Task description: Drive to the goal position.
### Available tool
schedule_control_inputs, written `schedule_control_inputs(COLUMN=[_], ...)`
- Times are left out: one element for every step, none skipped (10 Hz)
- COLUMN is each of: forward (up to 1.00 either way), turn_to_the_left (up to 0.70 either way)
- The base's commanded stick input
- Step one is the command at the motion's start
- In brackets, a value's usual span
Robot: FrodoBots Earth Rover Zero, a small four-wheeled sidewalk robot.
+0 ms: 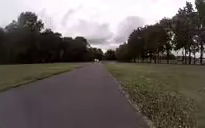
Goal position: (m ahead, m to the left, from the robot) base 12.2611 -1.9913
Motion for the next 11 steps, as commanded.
schedule_control_inputs(forward=[0.70,0.70,0.70,0.70,0.70,0.70,0.70,0.70,0.70,0.70,0.70], turn_to_the_left=[0.00,0.10,0.08,0.13,0.06,0.00,0.00,0.00,0.00,0.00,0.00])
